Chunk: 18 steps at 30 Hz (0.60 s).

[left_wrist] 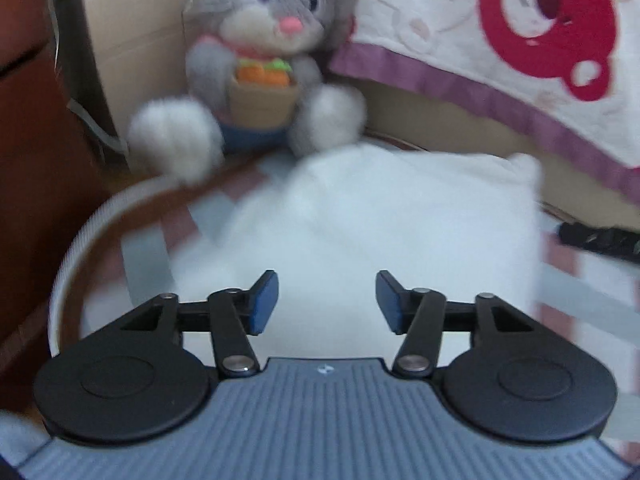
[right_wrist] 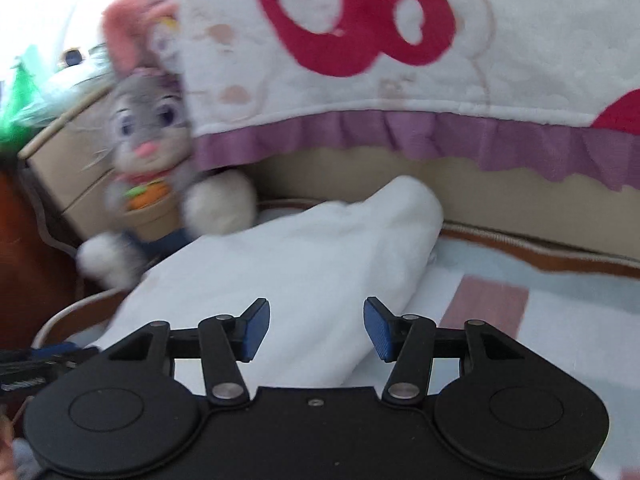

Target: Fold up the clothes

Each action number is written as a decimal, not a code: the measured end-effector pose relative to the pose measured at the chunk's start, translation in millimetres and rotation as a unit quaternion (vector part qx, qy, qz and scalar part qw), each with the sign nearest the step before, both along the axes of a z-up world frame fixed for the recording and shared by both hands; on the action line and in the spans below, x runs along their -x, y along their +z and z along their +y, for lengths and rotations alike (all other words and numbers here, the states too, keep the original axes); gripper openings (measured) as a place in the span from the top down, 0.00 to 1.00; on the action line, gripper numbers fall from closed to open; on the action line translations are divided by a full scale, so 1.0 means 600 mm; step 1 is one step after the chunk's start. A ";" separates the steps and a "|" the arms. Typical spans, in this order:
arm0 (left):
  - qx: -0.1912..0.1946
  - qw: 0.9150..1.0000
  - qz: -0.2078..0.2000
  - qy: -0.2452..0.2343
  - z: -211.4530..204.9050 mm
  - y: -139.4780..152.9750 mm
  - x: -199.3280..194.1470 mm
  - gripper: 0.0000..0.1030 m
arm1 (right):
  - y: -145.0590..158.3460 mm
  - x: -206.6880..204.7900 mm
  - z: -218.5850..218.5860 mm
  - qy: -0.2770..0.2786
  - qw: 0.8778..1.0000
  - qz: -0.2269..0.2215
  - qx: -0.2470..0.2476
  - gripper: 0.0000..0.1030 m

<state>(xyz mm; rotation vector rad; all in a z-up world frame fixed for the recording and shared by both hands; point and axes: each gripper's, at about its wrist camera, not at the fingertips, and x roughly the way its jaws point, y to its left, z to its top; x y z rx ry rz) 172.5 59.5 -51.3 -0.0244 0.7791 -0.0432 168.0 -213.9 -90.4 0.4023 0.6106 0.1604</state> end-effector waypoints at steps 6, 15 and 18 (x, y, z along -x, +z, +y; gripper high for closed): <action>0.019 1.000 -0.017 0.017 -0.063 0.042 0.125 0.35 | 0.044 0.091 0.041 0.057 0.997 -0.018 0.045 0.42; -0.060 0.997 -0.047 0.012 -0.114 0.108 0.281 0.08 | 0.121 0.233 0.032 0.057 0.996 -0.016 0.059 0.37; -0.069 0.996 -0.051 0.003 -0.122 0.130 0.327 0.06 | 0.137 0.284 0.018 0.043 0.997 0.000 0.061 0.36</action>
